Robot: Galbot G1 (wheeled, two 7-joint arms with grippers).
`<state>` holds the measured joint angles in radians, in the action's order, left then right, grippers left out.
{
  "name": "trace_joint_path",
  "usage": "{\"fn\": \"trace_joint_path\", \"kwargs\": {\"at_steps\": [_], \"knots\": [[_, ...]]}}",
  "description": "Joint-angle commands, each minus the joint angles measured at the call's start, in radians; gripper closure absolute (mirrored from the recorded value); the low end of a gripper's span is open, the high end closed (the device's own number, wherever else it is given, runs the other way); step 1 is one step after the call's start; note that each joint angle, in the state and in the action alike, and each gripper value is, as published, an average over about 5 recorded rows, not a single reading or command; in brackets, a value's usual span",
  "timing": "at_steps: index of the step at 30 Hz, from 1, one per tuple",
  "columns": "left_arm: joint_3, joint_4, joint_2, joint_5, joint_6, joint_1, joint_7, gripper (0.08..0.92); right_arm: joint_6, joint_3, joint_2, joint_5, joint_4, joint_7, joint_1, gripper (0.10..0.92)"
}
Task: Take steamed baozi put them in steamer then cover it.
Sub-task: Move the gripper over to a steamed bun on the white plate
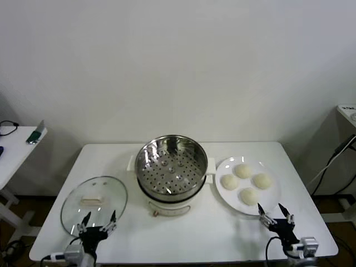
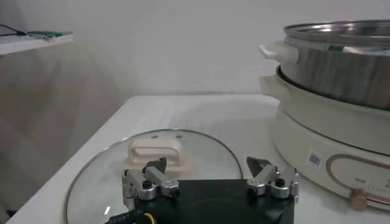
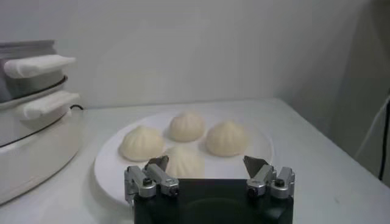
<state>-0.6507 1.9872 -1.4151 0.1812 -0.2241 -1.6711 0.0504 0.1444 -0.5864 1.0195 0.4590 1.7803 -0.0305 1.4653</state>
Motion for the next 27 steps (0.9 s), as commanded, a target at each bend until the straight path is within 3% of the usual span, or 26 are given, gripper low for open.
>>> {"fn": "trace_joint_path", "kwargs": {"at_steps": [1, 8, 14, 21, 27], "knots": [[0.004, -0.001, 0.012, 0.002, 0.006, -0.002, 0.001, 0.177, 0.162, 0.096, -0.261, -0.083, -0.058, -0.106, -0.323, 0.203], [0.016, -0.004, 0.021, 0.000, 0.019, -0.008, 0.000, 0.177, 0.181, 0.523, -0.508, -0.146, -0.224, -0.329, -0.792, 0.203], [0.024, -0.005, 0.018, -0.007, 0.026, -0.009, 0.000, 0.177, 0.151, 1.050, -0.609, -0.206, -0.354, -0.659, -1.257, 0.203], [0.038, -0.024, 0.010, -0.021, 0.041, -0.008, -0.001, 0.177, -0.024, 1.631, -0.532, -0.310, -0.557, -0.994, -1.789, 0.203], [0.046, -0.033, 0.004, -0.034, 0.044, -0.004, -0.011, 0.177, -0.065, 1.866, -0.372, -0.295, -0.708, -1.104, -1.962, 0.203]]}}
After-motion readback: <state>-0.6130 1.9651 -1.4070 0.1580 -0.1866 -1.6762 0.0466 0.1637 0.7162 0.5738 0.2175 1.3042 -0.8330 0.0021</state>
